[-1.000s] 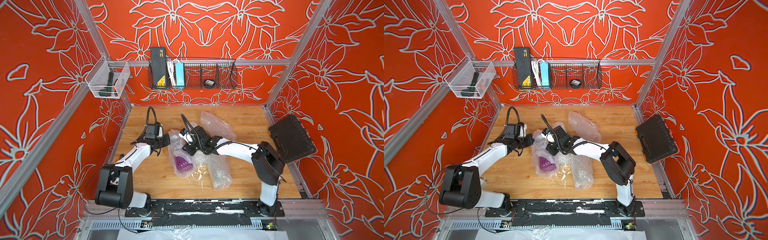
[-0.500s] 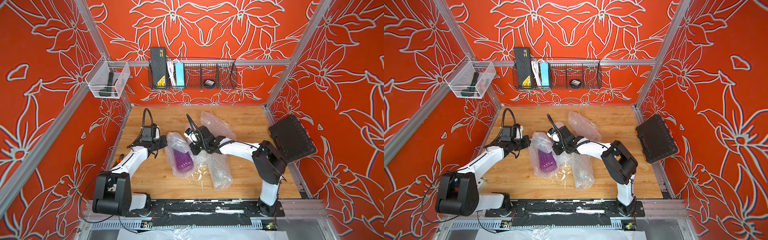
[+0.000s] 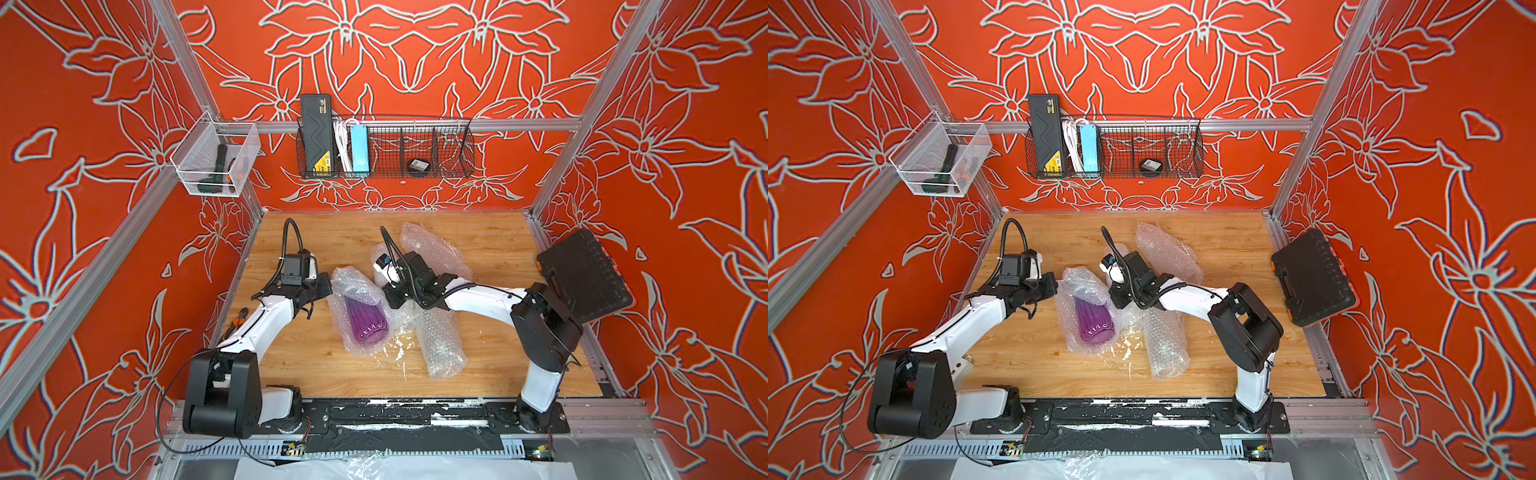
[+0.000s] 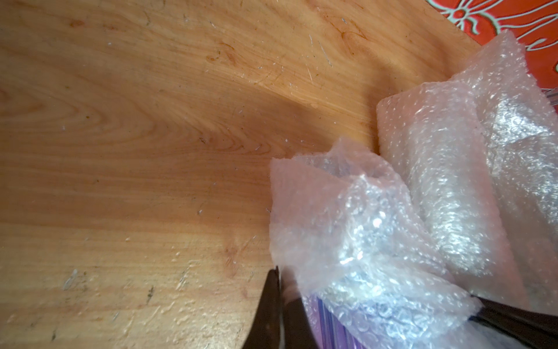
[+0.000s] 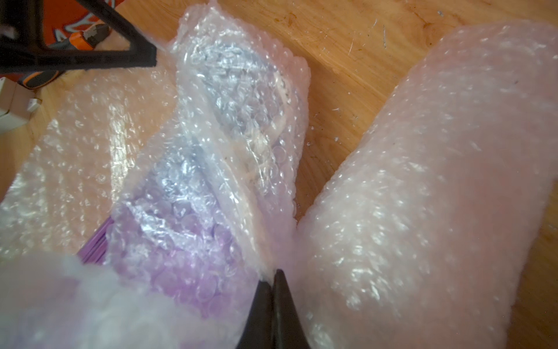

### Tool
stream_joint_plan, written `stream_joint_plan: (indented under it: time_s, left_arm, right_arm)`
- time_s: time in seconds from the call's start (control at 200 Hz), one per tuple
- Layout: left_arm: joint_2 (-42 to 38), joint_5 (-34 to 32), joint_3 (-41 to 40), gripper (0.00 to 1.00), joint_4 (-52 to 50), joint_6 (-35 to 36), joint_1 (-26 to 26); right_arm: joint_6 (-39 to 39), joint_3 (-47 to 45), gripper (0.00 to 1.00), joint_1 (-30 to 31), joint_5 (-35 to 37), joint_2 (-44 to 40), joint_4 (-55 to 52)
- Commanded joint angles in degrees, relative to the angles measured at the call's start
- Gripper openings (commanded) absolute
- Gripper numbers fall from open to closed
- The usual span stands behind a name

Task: Unwrap the vase from the bubble wrap
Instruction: Unwrap the bubble wrap at the center of the board.

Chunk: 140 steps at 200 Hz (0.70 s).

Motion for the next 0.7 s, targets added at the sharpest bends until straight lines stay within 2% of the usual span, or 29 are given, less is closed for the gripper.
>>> stream_joint_plan:
  time_s: [0.0,0.45,0.591,0.641,0.696]
  left_arm:
    - [-2.7,-6.8,-0.1,0.00,1.6,-1.0,1.9]
    - [-6.3,-7.9,-1.6,0.00,2.4,-1.5,1.9]
    - [-5.0,-3.7,-1.4,0.00,2.4,-0.1,1.6]
    - [-3.5,-1.6,-0.4,0.17,1.4,1.2,0.5]
    - [-2.0,-2.2,1.3,0.35,-0.9,2.8,-1.9]
  right_arm:
    - [0.7,-2.8,0.00,-1.6,6.7,-2.3,-4.0]
    - [0.6,-6.4,0.00,-1.5,12.6,-6.7,-2.0]
    - [-0.5,-7.0,0.00,-1.4,10.1,-8.4,-1.0]
    - [-1.1,-6.6,0.00,-1.0,8.7,-8.8,-1.2]
    - [-1.8,-5.6,0.09,-0.4,6.6,-9.0,-2.2]
